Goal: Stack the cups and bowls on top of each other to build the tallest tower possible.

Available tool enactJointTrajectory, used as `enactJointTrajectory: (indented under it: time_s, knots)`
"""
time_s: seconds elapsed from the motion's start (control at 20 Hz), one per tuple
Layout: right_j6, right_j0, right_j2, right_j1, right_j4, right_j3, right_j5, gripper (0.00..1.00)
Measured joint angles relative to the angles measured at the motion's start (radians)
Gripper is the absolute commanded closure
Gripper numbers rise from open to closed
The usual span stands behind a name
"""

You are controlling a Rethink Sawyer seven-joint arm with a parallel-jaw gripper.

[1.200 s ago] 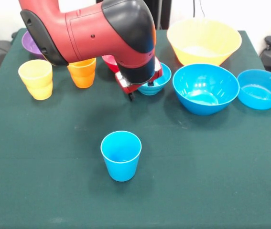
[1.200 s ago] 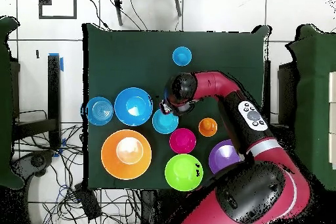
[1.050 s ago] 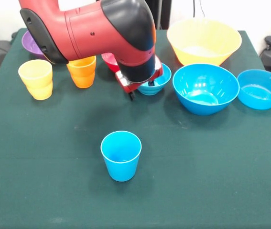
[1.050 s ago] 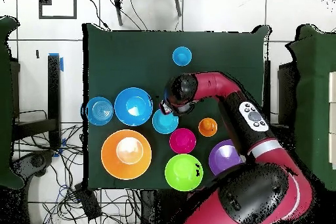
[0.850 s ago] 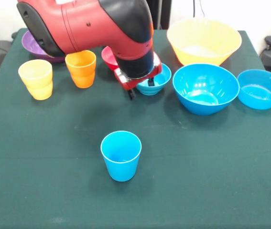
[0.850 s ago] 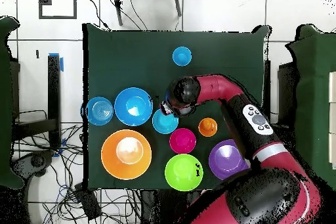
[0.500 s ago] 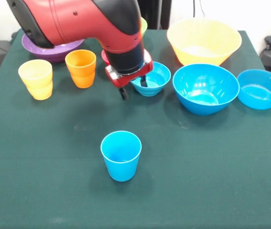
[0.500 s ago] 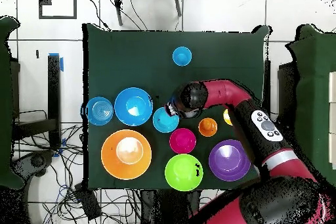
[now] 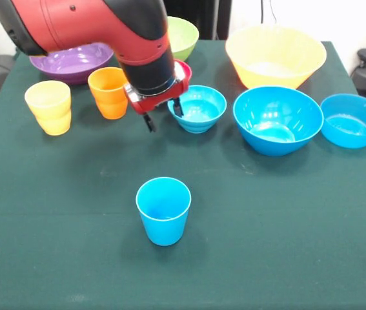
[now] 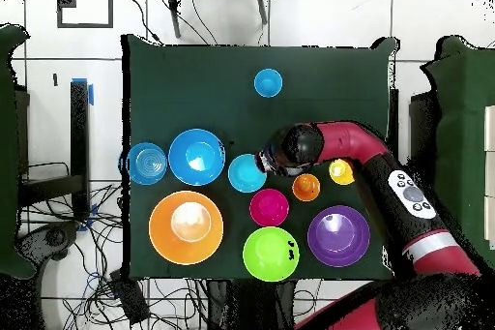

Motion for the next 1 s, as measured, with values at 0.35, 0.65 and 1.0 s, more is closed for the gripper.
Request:
enactJointTrajectory:
  time_s: [0.35, 0.65, 1.0]
  knots:
    - [-0.013, -0.018, 0.011, -0.025, -0.005, 0.051, 0.000, 0.00]
    - [-0.013, -0.018, 0.016, -0.044, -0.032, 0.109, 0.000, 0.00]
    - [-0.013, -0.015, 0.016, -0.045, -0.062, 0.152, -0.023, 0.00]
